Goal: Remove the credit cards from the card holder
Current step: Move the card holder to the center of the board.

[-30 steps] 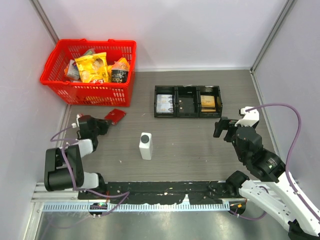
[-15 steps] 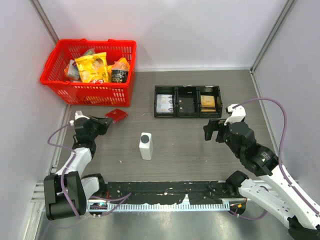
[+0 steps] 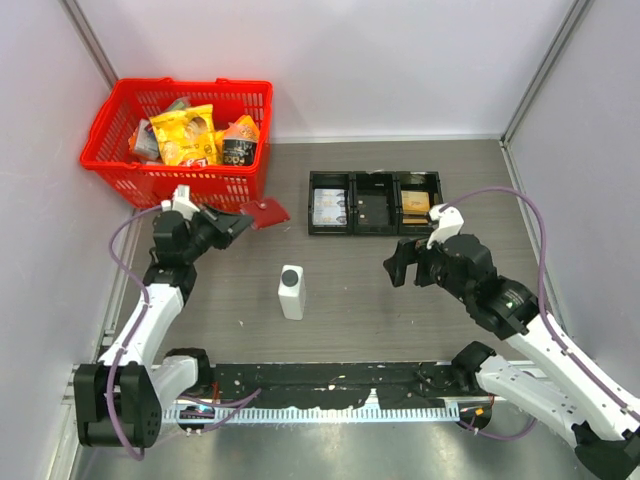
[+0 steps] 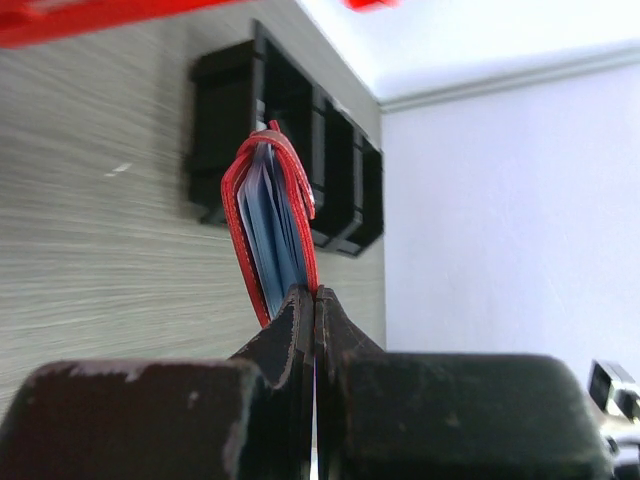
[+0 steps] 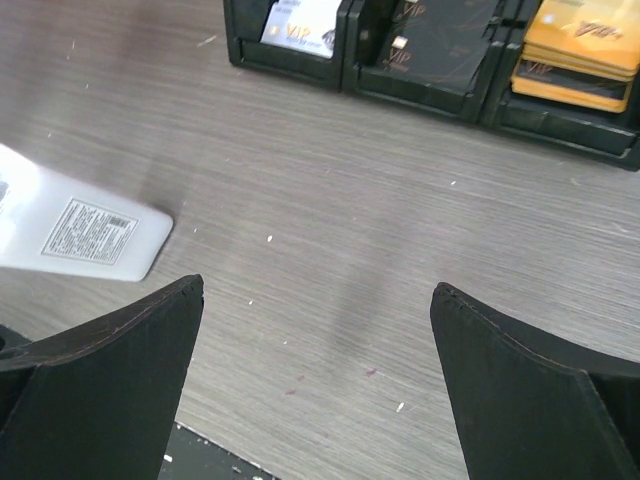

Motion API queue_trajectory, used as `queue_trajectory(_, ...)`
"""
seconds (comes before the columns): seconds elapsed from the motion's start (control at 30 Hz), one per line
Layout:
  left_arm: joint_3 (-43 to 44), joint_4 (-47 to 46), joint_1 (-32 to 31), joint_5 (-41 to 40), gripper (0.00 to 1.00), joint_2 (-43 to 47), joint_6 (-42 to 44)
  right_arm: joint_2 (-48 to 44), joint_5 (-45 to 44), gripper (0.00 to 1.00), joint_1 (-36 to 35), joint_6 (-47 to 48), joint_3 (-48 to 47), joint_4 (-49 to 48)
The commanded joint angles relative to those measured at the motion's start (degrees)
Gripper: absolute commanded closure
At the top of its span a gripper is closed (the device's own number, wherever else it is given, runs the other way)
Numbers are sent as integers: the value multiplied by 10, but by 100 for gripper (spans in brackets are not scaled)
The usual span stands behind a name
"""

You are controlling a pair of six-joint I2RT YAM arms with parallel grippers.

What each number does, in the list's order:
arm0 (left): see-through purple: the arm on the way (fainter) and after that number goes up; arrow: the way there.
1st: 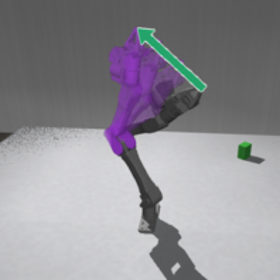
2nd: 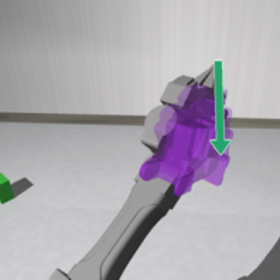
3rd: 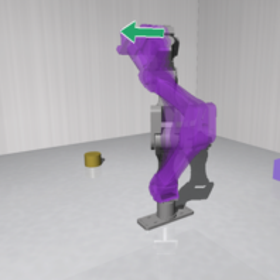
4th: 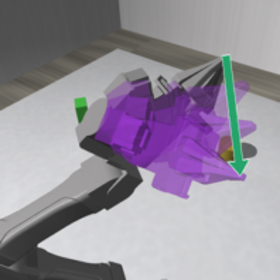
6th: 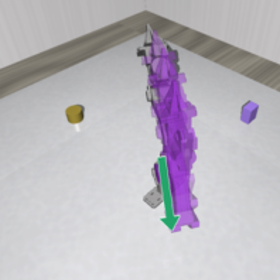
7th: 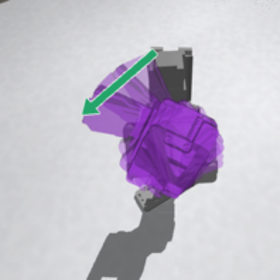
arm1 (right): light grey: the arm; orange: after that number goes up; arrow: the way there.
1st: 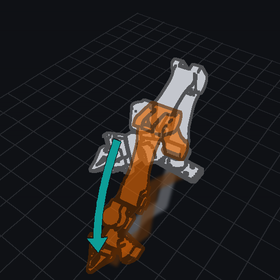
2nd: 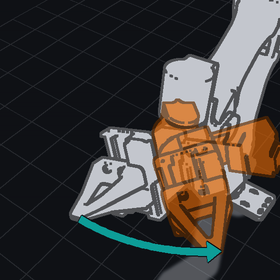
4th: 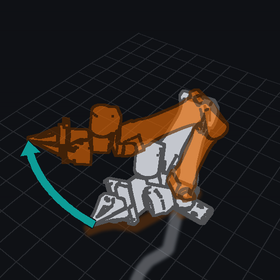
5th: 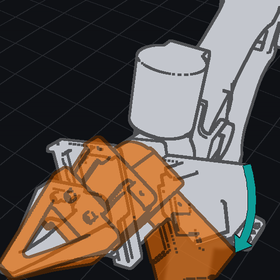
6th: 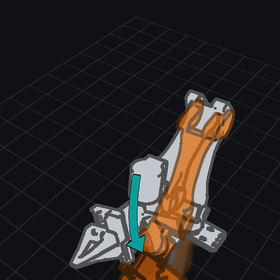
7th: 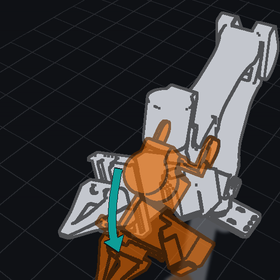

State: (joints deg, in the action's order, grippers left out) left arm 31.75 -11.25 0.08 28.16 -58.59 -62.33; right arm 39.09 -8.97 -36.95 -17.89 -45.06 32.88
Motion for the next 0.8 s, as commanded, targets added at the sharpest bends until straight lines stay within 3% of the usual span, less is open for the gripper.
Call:
queue_trajectory(0.0, 61, -2, -49, 49, 100, 11, 19, 12, 56, 0, 0, 1, -9, -44)
queue_trajectory(0.43, 218, 80, -256, 97, 100, -67, 109, -2, 146, 0, 0, 9, 3, -61)
queue_trajectory(0.63, 279, 169, -358, 93, 100, -136, 194, -34, 121, 0, -1, 6, 4, -41)
queue_trajectory(0.77, 299, 177, -419, 106, 100, -194, 221, -55, 107, 0, 0, -1, -2, -15)
